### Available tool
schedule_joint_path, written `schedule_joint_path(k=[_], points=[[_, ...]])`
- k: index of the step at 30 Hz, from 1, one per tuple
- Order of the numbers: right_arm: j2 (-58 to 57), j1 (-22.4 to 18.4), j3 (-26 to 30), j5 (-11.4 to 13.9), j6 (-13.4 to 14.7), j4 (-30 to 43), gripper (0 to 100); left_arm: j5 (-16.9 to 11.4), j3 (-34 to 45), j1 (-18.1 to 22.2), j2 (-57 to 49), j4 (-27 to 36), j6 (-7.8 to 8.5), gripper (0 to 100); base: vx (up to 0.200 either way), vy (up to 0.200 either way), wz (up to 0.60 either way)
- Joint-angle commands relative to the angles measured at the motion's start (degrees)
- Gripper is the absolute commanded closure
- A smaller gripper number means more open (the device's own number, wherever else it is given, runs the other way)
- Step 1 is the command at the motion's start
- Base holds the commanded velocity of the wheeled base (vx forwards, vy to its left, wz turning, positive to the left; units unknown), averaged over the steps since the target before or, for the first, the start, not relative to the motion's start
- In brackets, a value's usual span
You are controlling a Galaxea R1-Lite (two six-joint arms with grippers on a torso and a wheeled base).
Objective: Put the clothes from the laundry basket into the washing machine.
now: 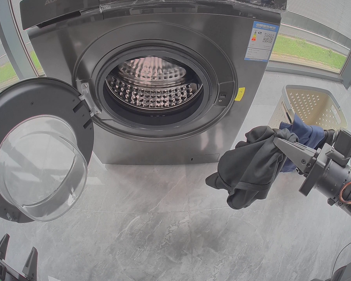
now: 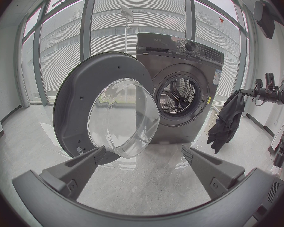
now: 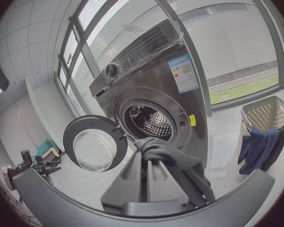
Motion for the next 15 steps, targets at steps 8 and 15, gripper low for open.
schedule_joint_path(k=[8,15], points=[[0.48,0.12,0.26,0.02,0.69,0.31,100,0.01,0.92,-0.02,-0.95,-0.01,-0.04,0,0.0,0.0,0.0],[1.45,0.38,-0.27,0.29,2.27,-0.04,100,0.01,0.92,-0.02,-0.95,-0.01,-0.04,0,0.0,0.171,0.0]])
